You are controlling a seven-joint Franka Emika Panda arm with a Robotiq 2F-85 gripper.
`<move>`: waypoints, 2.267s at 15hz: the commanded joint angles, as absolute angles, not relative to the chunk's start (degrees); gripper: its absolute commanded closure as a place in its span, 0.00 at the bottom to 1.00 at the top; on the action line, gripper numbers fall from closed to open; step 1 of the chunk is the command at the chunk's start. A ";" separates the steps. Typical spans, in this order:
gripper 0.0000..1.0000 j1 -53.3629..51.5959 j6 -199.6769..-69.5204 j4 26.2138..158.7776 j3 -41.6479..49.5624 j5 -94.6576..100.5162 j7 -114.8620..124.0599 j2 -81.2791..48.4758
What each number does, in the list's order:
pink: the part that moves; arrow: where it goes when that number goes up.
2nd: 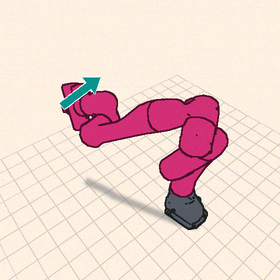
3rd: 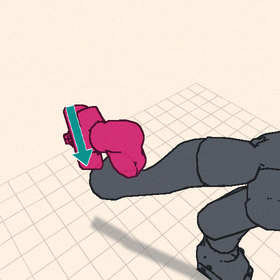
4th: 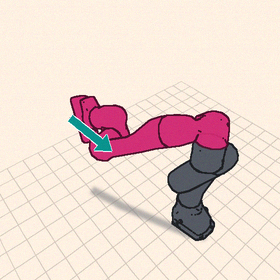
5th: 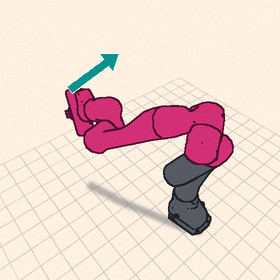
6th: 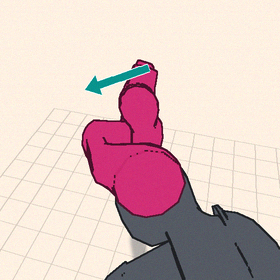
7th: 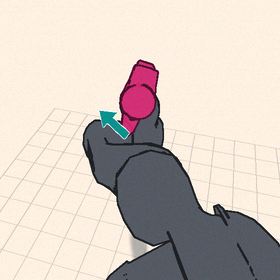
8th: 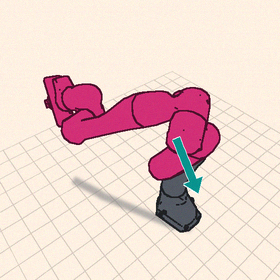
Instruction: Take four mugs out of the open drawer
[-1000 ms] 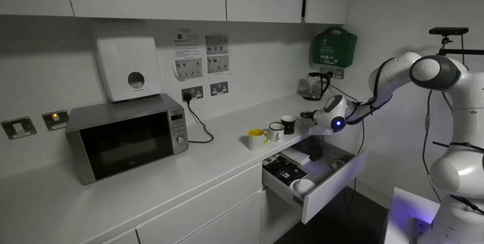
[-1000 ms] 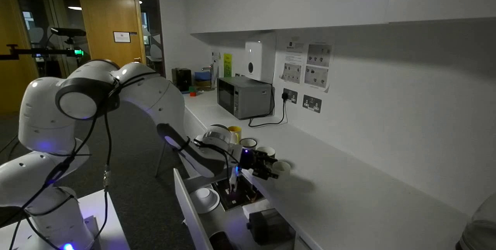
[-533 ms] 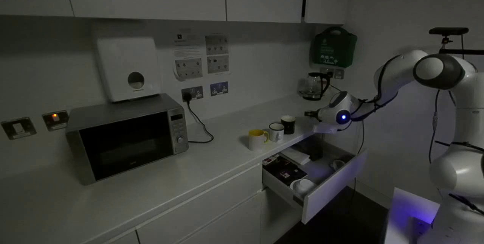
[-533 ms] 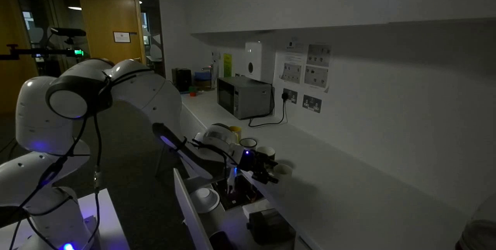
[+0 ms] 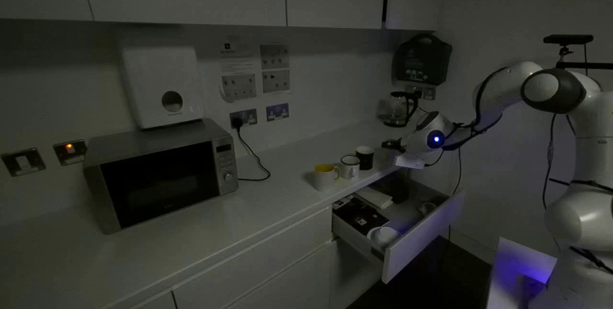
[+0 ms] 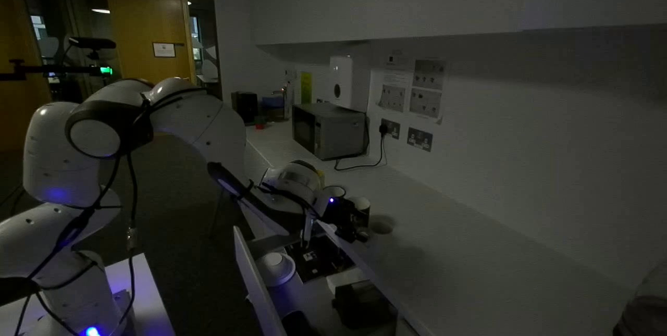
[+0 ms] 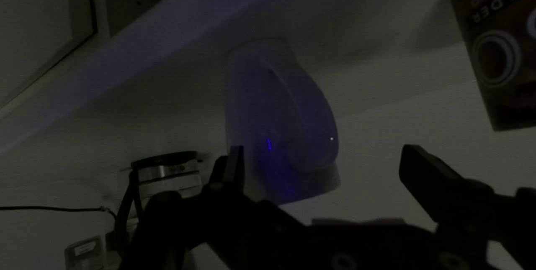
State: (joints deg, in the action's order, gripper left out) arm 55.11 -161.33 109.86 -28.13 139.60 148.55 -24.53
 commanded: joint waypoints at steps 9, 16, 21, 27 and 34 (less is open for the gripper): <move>0.00 56.18 -169.32 109.36 -27.08 133.97 147.98 -22.06; 0.00 60.77 -174.71 109.56 -28.27 135.36 150.53 -19.10; 0.00 64.24 -181.26 109.00 -30.00 136.45 151.06 -18.03; 0.00 71.05 -186.98 111.61 -32.14 136.77 149.95 -13.52; 0.00 76.29 -189.87 115.29 -32.92 138.50 145.51 -8.90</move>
State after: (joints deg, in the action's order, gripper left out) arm 73.58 -187.35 112.16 -31.92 136.28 145.35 -13.45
